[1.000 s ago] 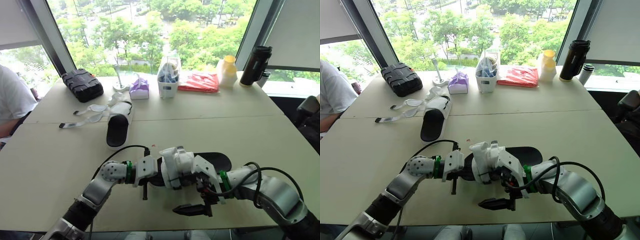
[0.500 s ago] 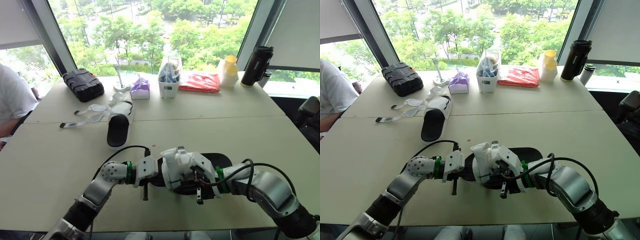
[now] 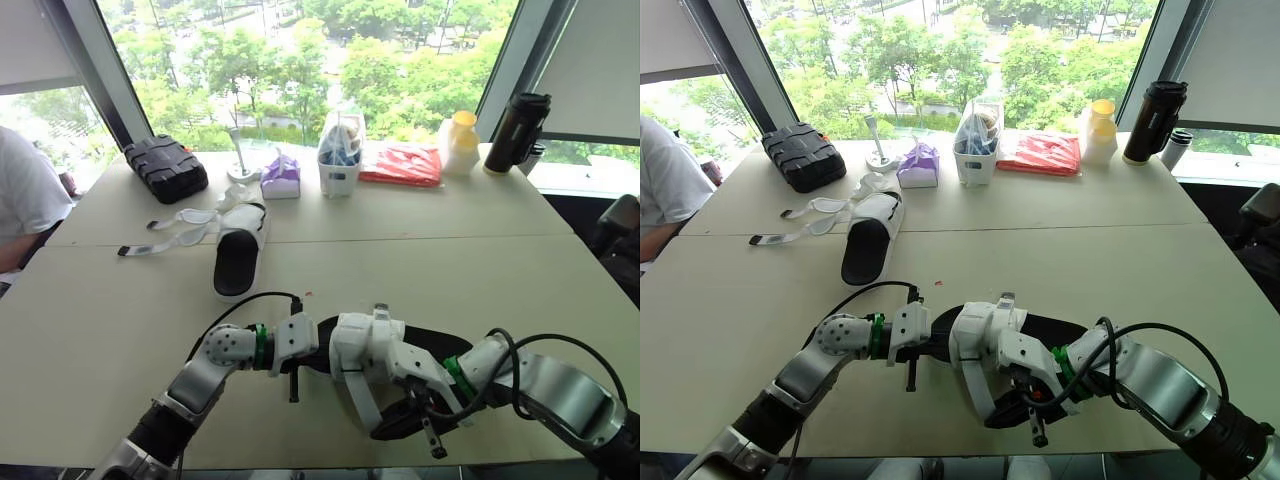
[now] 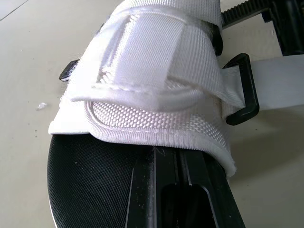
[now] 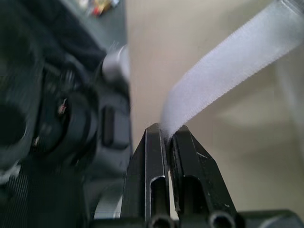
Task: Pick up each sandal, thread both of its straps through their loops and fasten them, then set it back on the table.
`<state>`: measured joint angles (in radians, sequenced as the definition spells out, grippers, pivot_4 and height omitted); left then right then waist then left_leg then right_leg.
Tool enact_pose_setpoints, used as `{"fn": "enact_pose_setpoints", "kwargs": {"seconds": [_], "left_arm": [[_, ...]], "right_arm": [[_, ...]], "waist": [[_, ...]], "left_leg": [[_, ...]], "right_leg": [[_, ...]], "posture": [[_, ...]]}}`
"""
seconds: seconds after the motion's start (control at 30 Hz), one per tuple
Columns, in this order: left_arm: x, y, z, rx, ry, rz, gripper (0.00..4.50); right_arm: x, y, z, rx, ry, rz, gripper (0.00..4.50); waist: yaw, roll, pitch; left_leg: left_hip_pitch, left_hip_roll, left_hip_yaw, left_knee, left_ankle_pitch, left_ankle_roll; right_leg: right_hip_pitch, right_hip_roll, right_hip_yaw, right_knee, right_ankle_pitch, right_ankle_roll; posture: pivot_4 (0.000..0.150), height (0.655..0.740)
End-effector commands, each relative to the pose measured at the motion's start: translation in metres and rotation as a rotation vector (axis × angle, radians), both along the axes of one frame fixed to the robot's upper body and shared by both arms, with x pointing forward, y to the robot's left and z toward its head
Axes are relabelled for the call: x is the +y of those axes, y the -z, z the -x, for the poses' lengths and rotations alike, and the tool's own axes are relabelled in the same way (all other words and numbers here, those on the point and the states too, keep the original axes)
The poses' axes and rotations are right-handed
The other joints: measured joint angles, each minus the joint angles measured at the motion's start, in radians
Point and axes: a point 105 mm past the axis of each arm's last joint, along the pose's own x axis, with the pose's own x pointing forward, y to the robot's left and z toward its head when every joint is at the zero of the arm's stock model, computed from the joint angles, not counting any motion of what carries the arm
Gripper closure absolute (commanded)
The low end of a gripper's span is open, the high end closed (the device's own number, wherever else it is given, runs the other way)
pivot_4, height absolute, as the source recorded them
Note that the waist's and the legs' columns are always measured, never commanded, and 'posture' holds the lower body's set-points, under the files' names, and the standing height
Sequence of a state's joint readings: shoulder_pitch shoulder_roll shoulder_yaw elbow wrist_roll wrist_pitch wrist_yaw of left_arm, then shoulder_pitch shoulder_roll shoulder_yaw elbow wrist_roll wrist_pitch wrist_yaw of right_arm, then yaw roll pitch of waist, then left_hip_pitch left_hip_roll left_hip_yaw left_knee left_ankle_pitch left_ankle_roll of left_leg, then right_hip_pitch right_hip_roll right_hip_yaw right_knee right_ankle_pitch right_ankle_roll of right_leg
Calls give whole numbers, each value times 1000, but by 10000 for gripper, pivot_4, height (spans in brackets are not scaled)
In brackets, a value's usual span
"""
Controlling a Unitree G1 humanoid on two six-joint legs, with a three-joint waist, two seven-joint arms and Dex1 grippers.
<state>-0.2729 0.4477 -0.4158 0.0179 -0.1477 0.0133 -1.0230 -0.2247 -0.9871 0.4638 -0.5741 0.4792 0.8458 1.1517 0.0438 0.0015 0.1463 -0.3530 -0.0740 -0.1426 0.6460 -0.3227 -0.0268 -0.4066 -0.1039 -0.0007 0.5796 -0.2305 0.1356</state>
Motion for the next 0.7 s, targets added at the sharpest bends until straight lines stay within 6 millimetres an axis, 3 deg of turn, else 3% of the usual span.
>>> {"fn": "enact_pose_setpoints", "kwargs": {"seconds": [0.03, 0.37, 0.57, 0.7], "left_arm": [[35, 77, 23, 252, -75, -267, 45000], [36, 79, 27, 268, -68, -283, 45000], [35, 84, 28, 267, -51, -311, 45000], [33, 88, 26, 261, -36, -324, 45000]], "right_arm": [[0, 10, 23, 95, -69, 7, 44737], [4, 6, 28, 38, -134, 3, 44737], [7, -28, 5, -128, -145, -28, 44737], [12, -85, -24, -293, -154, -100, 44737]], "waist": [[-1, -1, 0], [-2, 1, -1], [-3, 1, -1], [-3, 5, 2]], "left_leg": [[-1, 0, 0, 0, 0, 0], [-2, -1, 1, -1, -2, 2], [-2, -1, 2, 0, -2, 2], [-2, -1, 2, 1, -2, 2]], "right_leg": [[0, 0, 0, 0, 0, 0], [0, -2, 0, 0, 0, -1], [0, -2, 0, 0, 0, -1], [1, -2, 0, 0, 0, 0]], "posture": [[1500, 7400], [1500, 7400], [1500, 7400], [1500, 7400]]}}
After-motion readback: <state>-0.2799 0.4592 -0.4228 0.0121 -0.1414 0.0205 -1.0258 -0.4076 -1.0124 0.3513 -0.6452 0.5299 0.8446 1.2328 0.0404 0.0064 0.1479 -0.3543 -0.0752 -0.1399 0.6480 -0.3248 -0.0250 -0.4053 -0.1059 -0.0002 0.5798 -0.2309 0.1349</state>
